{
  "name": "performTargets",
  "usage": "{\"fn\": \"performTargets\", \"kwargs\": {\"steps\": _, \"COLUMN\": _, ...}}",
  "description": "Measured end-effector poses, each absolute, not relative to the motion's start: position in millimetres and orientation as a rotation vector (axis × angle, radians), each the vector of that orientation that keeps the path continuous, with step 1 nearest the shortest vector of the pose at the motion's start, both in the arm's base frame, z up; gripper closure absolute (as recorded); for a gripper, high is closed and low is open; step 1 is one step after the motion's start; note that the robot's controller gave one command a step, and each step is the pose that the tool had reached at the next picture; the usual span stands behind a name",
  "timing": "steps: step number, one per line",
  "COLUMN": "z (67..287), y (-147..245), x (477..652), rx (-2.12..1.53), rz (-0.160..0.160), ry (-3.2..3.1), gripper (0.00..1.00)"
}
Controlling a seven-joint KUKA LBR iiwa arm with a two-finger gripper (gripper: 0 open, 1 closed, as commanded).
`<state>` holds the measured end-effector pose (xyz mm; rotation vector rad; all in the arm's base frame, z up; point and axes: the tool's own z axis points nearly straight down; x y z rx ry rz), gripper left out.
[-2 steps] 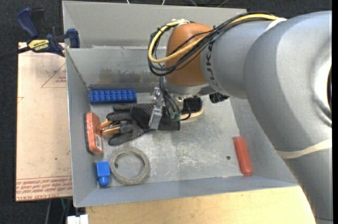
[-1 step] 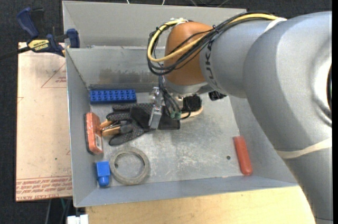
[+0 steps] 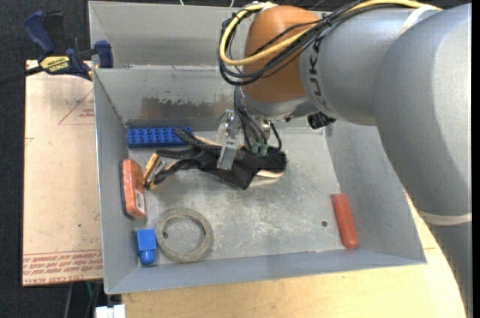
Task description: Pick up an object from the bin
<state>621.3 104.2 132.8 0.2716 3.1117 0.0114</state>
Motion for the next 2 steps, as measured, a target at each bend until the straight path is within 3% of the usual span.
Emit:
{"fn": "performTargets", "kwargs": {"steps": 1, "z": 126, "y": 111, "x": 626.4, "rx": 0.323, "rz": 0.017, "ry": 3.094, "gripper": 1.00}}
{"fn": "performTargets", "kwargs": {"steps": 2, "z": 86, "y": 130, "x": 637.9, "rx": -0.002, "rz": 0.009, "ry": 3.112, "gripper": 1.00}}
